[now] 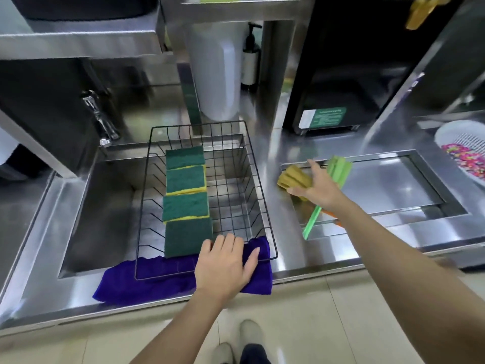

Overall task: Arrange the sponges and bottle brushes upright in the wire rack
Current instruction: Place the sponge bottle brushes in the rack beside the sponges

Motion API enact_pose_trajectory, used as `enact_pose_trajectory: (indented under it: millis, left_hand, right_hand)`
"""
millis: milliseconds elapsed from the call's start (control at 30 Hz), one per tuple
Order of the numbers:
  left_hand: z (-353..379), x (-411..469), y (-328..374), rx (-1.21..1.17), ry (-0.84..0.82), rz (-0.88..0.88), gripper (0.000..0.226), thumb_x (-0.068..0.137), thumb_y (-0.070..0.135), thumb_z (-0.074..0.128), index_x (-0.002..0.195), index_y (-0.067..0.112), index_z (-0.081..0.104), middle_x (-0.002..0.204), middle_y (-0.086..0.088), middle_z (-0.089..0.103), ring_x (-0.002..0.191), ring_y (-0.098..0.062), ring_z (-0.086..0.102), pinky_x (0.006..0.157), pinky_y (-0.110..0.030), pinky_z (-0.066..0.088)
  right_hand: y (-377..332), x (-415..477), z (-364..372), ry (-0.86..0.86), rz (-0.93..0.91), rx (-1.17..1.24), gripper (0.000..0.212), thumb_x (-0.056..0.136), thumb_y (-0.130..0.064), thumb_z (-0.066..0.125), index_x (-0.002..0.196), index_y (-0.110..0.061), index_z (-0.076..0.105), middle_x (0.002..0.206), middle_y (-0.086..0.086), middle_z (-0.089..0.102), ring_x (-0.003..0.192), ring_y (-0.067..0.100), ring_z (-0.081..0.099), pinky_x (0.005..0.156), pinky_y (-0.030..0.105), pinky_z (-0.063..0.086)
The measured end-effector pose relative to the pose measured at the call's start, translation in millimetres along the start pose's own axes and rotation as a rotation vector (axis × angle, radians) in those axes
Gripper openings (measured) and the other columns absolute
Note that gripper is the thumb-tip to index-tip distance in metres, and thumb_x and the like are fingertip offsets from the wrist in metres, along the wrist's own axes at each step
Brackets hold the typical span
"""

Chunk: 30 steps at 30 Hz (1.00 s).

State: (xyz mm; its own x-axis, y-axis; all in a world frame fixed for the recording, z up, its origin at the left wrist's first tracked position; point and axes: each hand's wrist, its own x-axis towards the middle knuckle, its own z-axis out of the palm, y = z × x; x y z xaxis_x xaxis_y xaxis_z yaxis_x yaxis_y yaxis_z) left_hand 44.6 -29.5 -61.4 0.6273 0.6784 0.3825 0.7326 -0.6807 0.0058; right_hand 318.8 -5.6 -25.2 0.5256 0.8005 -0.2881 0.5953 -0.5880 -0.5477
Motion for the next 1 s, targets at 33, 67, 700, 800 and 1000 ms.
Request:
enact_pose_trajectory:
  millis: [33, 67, 700, 800, 1000]
  left_hand:
    - [0, 0, 0, -0.001, 0.001, 0.002, 0.045, 0.09, 0.045, 0.041, 0.07, 0.01, 0.06, 0.064, -0.006, 0.057, 0.059, -0.027, 0.054, 0.057, -0.036, 0.043]
    - [1, 0, 0, -0.004, 0.0, 0.003, 0.045, 0.09, 0.045, 0.041, 0.07, 0.01, 0.06, 0.064, -0.006, 0.057, 0.058, -0.027, 0.054, 0.056, -0.036, 0.043]
    - [-11, -3, -23, -0.078, 0.043, -0.119, 0.044, 0.09, 0.043, 0.046, 0.066, 0.009, 0.056, 0.062, -0.007, 0.054, 0.058, -0.028, 0.052, 0.056, -0.038, 0.043]
    - [-12, -10, -38, -0.027, 0.022, -0.143, 0.045, 0.09, 0.043, 0.044, 0.064, 0.008, 0.056, 0.061, -0.008, 0.054, 0.058, -0.029, 0.052, 0.056, -0.038, 0.043]
    - [-10, -14, -41, -0.025, -0.007, -0.179, 0.046, 0.09, 0.045, 0.042, 0.066, 0.009, 0.058, 0.062, -0.006, 0.055, 0.059, -0.027, 0.052, 0.057, -0.037, 0.044]
  right_hand:
    - [7, -2, 3, -0.031, 0.025, 0.014, 0.095, 0.069, -0.04, 0.076, 0.144, -0.019, 0.021, 0.141, 0.015, 0.044, 0.129, 0.033, 0.041, 0.109, 0.051, 0.031]
    - [12, -4, 6, -0.058, 0.051, 0.027, 0.092, 0.07, -0.034, 0.076, 0.143, -0.018, 0.022, 0.137, 0.016, 0.048, 0.126, 0.035, 0.044, 0.107, 0.05, 0.033]
    - [-101, -13, -56, 0.336, -0.154, 0.741, 0.035, 0.081, -0.036, 0.065, 0.095, -0.015, 0.04, 0.085, 0.01, 0.063, 0.06, 0.021, 0.067, 0.056, 0.037, 0.06]
    - [-123, -12, -33, 0.119, -0.067, 0.748, 0.04, 0.085, -0.04, 0.059, 0.103, -0.01, 0.039, 0.076, 0.008, 0.057, 0.061, 0.025, 0.067, 0.053, 0.041, 0.059]
    - [-141, -8, 35, -0.08, 0.01, 0.579, 0.034, 0.087, -0.035, 0.056, 0.103, -0.01, 0.039, 0.068, 0.012, 0.059, 0.055, 0.024, 0.062, 0.052, 0.038, 0.058]
